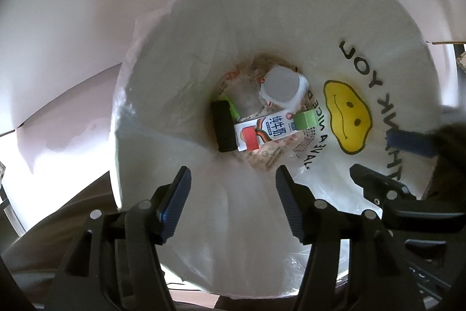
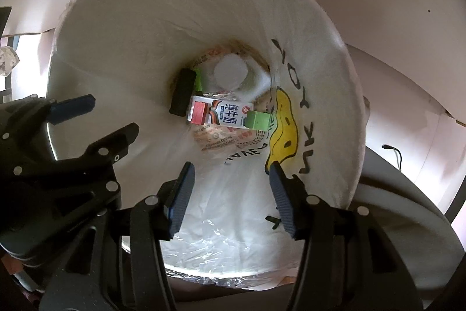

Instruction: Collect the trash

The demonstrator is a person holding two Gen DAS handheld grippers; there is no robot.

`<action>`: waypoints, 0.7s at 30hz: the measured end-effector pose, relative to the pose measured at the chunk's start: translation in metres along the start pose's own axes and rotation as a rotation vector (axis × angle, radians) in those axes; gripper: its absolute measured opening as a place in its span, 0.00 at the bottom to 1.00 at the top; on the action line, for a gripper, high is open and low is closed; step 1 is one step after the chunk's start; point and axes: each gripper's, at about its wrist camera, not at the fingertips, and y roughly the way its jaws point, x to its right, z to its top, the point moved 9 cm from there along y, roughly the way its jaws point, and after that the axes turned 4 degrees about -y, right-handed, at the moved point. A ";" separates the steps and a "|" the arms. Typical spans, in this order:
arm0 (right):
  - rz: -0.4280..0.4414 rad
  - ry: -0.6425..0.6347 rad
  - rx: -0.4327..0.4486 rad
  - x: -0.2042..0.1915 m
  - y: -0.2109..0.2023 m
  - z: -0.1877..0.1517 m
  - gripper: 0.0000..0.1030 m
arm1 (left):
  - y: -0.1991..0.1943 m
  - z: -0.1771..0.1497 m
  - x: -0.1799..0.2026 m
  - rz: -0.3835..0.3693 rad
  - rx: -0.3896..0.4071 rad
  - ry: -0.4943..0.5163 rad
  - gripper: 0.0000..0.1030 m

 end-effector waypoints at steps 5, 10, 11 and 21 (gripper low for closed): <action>-0.003 0.002 0.006 0.001 -0.003 -0.001 0.53 | -0.002 0.000 0.000 0.003 0.011 -0.002 0.65; -0.017 0.000 0.013 0.001 -0.005 -0.002 0.56 | -0.006 -0.001 -0.001 0.005 0.020 0.002 0.67; -0.018 -0.003 0.016 0.001 -0.007 -0.003 0.56 | -0.008 -0.002 -0.001 0.007 0.026 0.004 0.68; -0.036 -0.035 0.092 -0.005 -0.046 -0.015 0.56 | -0.048 -0.010 -0.005 0.001 0.113 0.018 0.73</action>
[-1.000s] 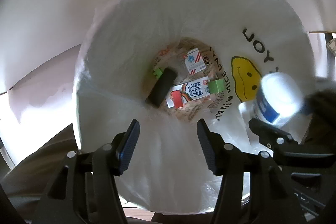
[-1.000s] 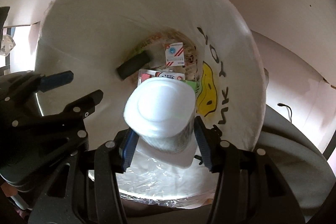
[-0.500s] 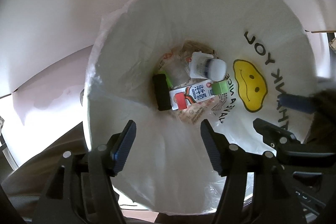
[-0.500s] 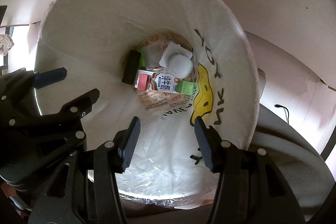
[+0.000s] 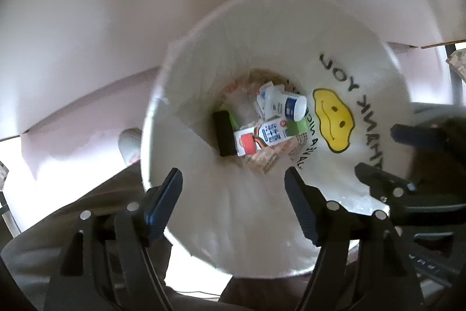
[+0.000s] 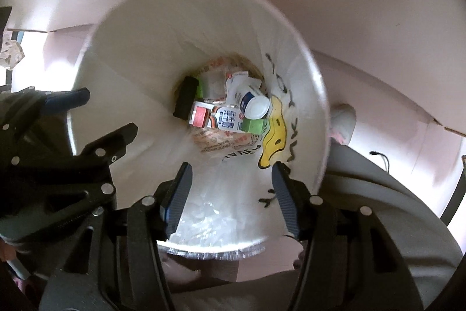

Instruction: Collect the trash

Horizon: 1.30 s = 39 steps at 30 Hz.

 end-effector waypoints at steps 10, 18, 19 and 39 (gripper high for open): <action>-0.046 -0.035 0.205 -0.005 -0.097 -0.010 0.70 | -0.104 -0.003 -0.011 0.067 0.247 0.041 0.82; -0.127 -0.102 0.374 -0.019 -0.171 -0.029 0.74 | -0.204 -0.021 -0.009 0.082 0.463 0.044 0.89; -0.135 -0.108 0.394 -0.022 -0.180 -0.033 0.75 | -0.218 -0.025 -0.009 0.076 0.488 0.039 0.89; -0.188 -0.190 0.714 -0.075 -0.307 -0.119 0.82 | -0.354 -0.123 -0.002 0.084 0.817 0.019 0.94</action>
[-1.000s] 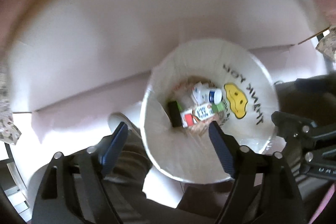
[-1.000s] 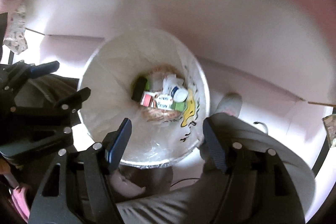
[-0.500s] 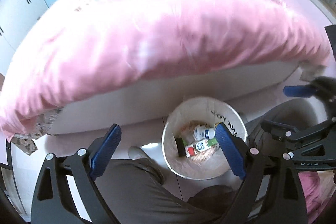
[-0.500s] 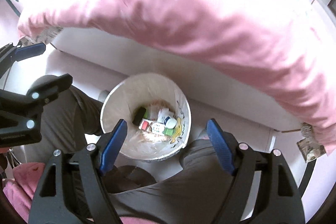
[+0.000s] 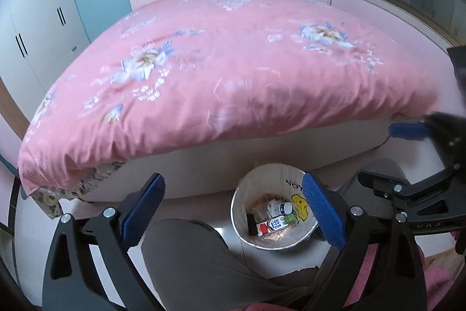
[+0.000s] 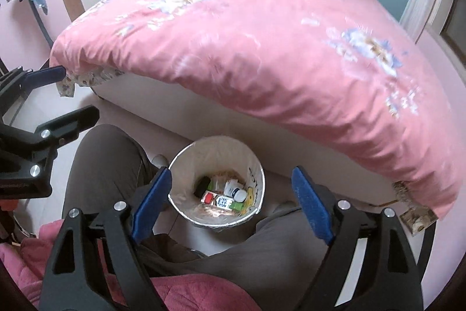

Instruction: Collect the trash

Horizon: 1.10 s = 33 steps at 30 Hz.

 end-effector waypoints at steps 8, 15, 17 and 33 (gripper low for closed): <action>-0.042 -0.015 0.084 -0.015 -0.040 -0.005 0.82 | -0.030 -0.014 0.001 0.013 0.048 -0.008 0.94; -0.114 0.048 0.165 -0.011 -0.064 -0.014 0.83 | -0.044 -0.020 0.006 0.049 0.082 0.006 0.95; -0.136 0.060 0.181 -0.010 -0.068 -0.017 0.83 | -0.047 -0.022 0.007 0.053 0.091 0.011 0.95; -0.184 0.134 0.250 0.002 -0.087 -0.029 0.83 | -0.053 -0.028 0.024 0.042 0.116 0.045 0.95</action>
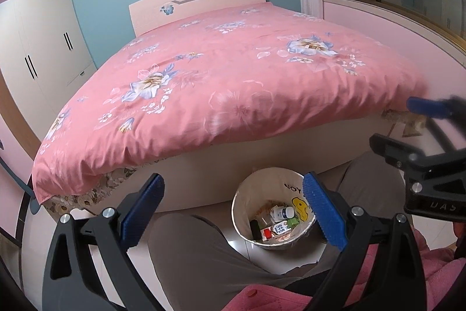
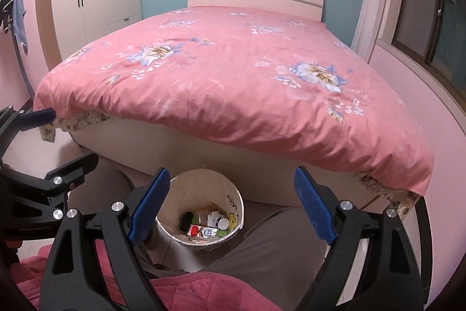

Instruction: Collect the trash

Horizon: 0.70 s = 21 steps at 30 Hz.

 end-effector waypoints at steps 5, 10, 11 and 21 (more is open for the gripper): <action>0.001 -0.006 0.006 -0.002 -0.001 0.001 0.83 | -0.002 0.000 -0.002 0.003 0.007 -0.007 0.95; 0.002 -0.014 0.010 -0.005 -0.002 0.001 0.83 | -0.002 0.000 -0.003 0.002 0.008 -0.008 0.95; 0.002 -0.014 0.009 -0.005 -0.002 0.001 0.83 | -0.002 -0.001 -0.003 0.001 0.007 -0.008 0.95; 0.004 -0.022 0.007 -0.008 -0.003 0.002 0.83 | -0.002 -0.002 -0.003 -0.001 0.001 -0.016 0.95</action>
